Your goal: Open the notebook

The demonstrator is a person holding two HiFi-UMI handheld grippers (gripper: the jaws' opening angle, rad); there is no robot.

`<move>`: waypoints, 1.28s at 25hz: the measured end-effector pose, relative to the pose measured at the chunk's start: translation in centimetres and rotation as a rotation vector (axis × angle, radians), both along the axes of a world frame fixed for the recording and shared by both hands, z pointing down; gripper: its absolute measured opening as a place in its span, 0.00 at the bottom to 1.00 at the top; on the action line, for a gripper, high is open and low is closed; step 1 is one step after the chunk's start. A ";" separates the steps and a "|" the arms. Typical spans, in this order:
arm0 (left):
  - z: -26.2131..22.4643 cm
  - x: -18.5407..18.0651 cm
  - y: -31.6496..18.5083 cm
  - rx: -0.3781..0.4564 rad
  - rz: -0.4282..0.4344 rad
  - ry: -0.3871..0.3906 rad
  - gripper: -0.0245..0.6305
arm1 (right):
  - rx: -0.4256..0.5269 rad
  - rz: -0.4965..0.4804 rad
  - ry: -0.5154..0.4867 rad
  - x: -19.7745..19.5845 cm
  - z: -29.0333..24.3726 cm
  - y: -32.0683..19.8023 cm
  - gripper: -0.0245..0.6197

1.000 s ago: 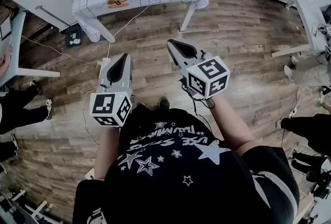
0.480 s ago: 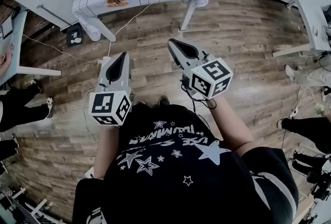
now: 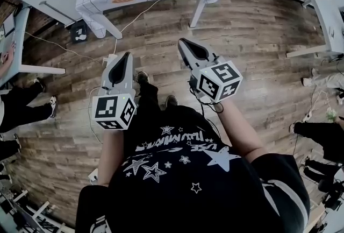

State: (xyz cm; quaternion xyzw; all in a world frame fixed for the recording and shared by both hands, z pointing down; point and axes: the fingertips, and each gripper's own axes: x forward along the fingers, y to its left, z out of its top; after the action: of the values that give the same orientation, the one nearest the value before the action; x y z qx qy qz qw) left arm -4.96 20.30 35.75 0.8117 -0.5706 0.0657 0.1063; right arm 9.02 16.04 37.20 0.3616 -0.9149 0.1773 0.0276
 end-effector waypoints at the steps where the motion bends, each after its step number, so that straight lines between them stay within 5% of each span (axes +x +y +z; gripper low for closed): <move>1: 0.1 0.0 0.0 0.000 0.000 -0.003 0.05 | -0.002 -0.008 0.008 -0.1 0.1 0.1 0.06; 15: 0.6 -1.7 -3.3 0.018 0.011 0.010 0.05 | 0.030 -0.009 0.116 -1.5 0.3 -2.5 0.07; 32: 2.4 -5.9 -15.2 -0.007 0.055 0.031 0.05 | 0.009 0.046 0.162 -4.8 1.5 -13.1 0.07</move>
State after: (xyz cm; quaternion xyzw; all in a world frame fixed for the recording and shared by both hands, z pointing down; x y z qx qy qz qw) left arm -10.83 5.11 38.18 0.8277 -0.5460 0.0579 0.1161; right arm 4.23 2.93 38.65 0.3958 -0.9019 0.1440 0.0960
